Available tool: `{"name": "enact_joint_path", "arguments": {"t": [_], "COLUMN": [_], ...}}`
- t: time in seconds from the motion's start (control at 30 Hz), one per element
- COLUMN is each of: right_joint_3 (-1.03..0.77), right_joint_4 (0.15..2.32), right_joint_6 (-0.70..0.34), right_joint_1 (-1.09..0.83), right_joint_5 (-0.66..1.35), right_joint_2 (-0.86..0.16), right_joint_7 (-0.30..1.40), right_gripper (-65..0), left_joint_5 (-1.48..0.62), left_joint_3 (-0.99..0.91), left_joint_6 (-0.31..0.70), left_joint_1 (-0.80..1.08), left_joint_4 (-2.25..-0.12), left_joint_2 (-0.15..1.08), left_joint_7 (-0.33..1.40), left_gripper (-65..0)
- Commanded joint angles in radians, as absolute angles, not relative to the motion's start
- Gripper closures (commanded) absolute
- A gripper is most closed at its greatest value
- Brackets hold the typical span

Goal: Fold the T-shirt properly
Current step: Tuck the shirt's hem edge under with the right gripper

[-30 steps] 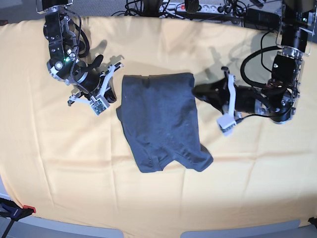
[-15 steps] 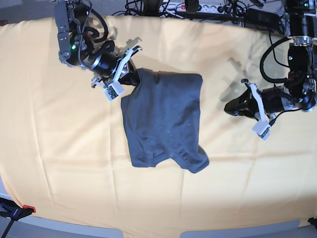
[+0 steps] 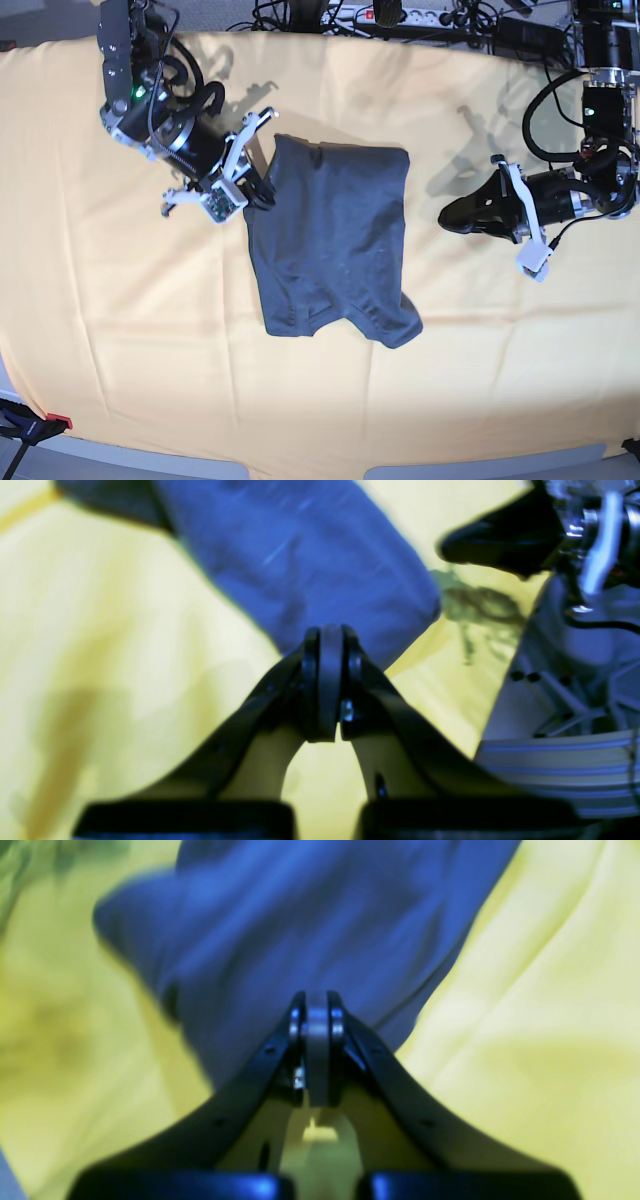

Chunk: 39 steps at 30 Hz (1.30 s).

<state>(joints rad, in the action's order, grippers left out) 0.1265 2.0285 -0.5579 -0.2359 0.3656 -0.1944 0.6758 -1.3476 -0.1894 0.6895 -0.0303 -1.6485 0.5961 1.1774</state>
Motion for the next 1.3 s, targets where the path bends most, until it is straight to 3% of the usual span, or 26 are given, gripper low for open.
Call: {"name": "enact_joint_path", "arguments": {"t": [0.0,0.27,0.57,0.9,1.07,1.27], "right_joint_3": [0.125,0.156,0.242,0.242,0.242,0.242], "right_joint_4": [2.032,1.663,1.240,1.050,1.023,0.976], "right_joint_6": [-0.572,-0.661,-0.698,-0.698,-0.579,-0.594], "right_joint_1": [-0.189,0.164,0.464,0.529,0.526,0.524], "right_joint_5": [0.396,0.476,0.434,0.312,0.204,0.200], "right_joint_2": [-0.200,-0.199,-0.194,-0.129,-0.113,-0.099], "right_joint_7": [0.646,0.646,0.559,0.448,0.394,0.377], "right_gripper": [0.0,0.0,0.0,0.0,0.0,0.0], "left_joint_5": [-1.370,-1.253,-0.971,-0.968,-0.968,-0.968], "left_joint_3": [-0.199,-0.199,-0.199,-0.199,-0.199,-0.199], "left_joint_6": [0.698,0.698,0.653,0.653,0.653,0.652], "left_joint_1": [-0.047,-0.047,-0.047,-0.047,-0.046,-0.044], "left_joint_4": [-1.663,-1.663,-1.663,-1.663,-1.663,-1.663], "left_joint_2": [0.601,0.521,0.515,0.515,0.515,0.515], "left_joint_7": [1.160,1.142,0.964,0.965,0.968,0.969], "left_gripper": [0.0,0.0,0.0,0.0,0.0,0.0]}}
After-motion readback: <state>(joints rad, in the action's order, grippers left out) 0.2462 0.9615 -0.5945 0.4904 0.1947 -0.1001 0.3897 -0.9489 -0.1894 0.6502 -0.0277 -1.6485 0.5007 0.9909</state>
